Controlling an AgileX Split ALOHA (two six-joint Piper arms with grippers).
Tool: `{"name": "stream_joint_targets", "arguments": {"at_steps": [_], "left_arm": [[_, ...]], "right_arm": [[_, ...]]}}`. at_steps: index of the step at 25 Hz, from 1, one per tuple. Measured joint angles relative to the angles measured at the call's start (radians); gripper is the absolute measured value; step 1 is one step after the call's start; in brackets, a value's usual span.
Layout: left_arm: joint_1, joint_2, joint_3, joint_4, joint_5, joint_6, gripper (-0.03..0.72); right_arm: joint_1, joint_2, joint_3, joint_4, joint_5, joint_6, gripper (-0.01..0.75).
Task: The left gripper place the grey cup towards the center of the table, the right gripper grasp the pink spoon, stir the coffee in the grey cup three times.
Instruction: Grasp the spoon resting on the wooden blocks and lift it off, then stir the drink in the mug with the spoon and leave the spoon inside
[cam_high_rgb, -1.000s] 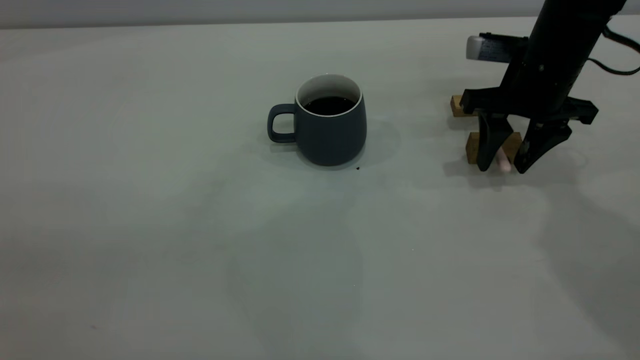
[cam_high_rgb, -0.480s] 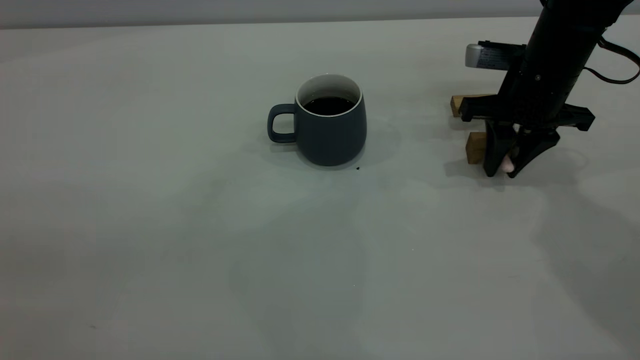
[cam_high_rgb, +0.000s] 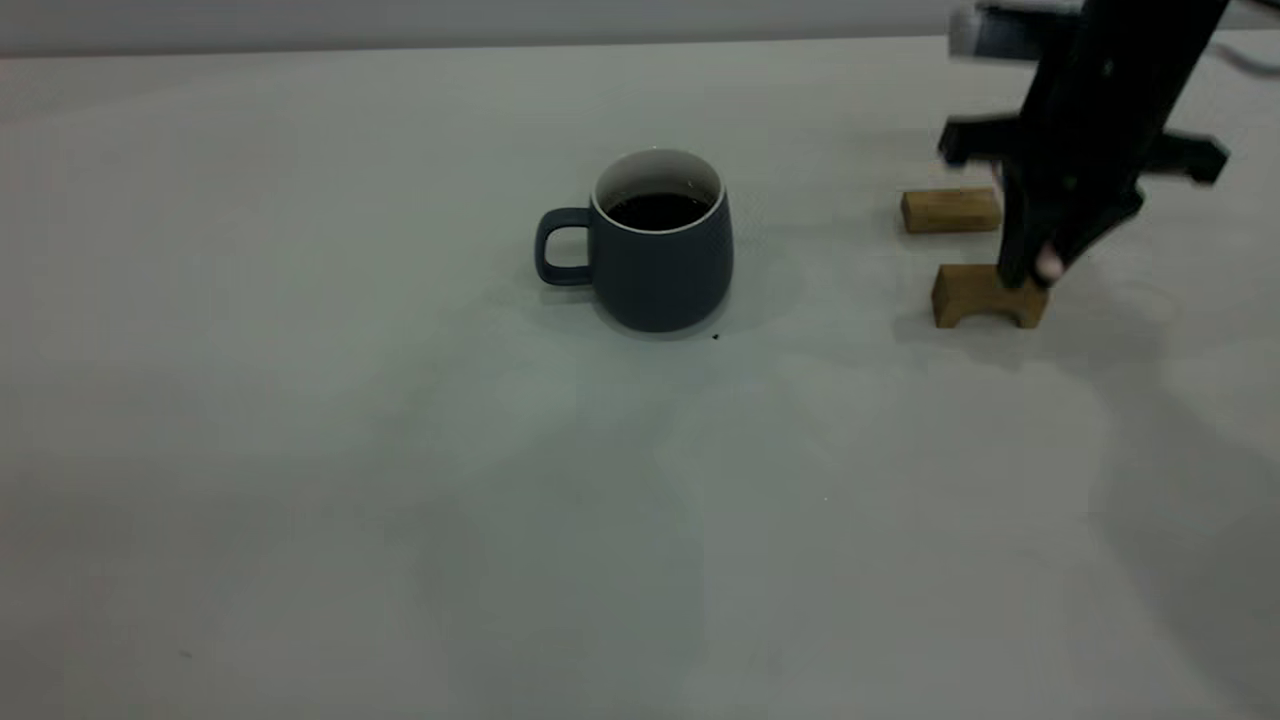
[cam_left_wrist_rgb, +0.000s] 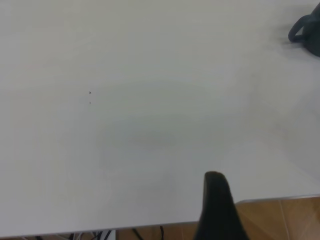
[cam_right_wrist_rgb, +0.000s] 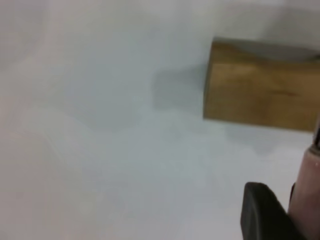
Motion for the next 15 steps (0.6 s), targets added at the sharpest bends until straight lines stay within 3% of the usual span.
{"name": "stream_joint_targets", "arguments": {"at_steps": [4, 8, 12, 15], "left_arm": [[0.0, 0.0, 0.0, 0.0, 0.0, 0.0, 0.568], [0.0, 0.0, 0.0, 0.0, 0.0, 0.0, 0.568], [0.0, 0.0, 0.0, 0.0, 0.0, 0.0, 0.568], [0.0, 0.0, 0.0, 0.0, 0.0, 0.0, 0.568]], "right_arm": [[0.0, -0.1, 0.0, 0.124, 0.056, -0.004, 0.122], [0.0, -0.141, 0.0, 0.456, 0.107, -0.156, 0.122], [0.0, -0.122, 0.0, 0.826, 0.249, -0.321, 0.122], [0.0, -0.112, 0.0, 1.001, 0.346, -0.369, 0.122]]}}
